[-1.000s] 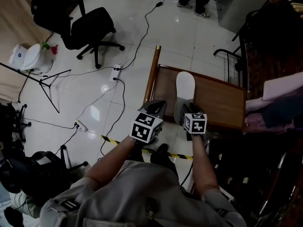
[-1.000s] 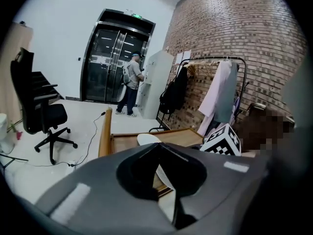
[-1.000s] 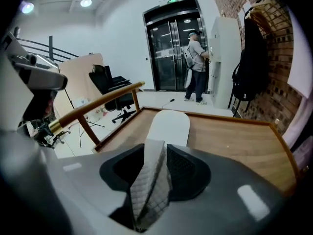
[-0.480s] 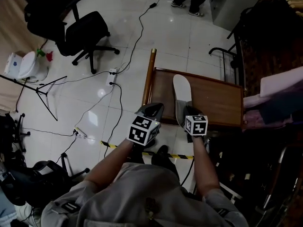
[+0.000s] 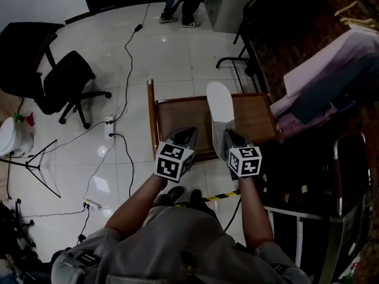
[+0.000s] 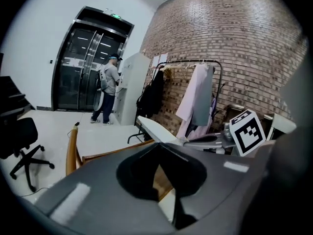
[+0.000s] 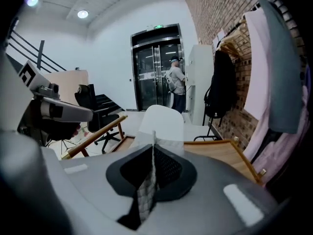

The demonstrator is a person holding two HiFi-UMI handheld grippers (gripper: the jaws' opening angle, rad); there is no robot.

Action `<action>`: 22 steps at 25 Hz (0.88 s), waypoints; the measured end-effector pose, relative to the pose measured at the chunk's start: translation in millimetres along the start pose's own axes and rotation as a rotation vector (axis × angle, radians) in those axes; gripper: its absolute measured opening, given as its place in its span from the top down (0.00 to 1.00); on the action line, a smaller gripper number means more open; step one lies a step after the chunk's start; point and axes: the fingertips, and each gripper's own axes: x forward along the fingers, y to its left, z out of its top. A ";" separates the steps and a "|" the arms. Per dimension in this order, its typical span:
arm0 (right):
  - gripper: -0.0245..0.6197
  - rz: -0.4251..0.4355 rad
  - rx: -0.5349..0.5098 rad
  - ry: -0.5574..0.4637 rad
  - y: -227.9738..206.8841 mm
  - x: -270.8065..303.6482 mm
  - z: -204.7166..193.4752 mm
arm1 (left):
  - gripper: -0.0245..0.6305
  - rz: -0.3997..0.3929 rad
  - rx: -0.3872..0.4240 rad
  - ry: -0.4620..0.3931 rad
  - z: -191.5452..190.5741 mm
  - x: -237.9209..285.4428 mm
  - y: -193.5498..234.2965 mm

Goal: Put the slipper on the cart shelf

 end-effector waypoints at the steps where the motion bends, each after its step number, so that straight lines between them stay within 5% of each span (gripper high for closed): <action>1: 0.95 -0.023 0.004 -0.017 -3.5 -10.5 4.6 | 0.95 -0.025 0.010 -0.005 4.7 2.4 -6.2; 12: 0.95 -0.340 0.120 -0.164 -37.1 -139.1 9.7 | 0.95 -0.405 0.148 0.032 18.5 40.9 -107.5; 22: 0.95 -0.672 0.286 -0.170 -41.4 -289.1 -76.4 | 0.95 -0.744 0.268 0.121 -25.3 35.6 -260.1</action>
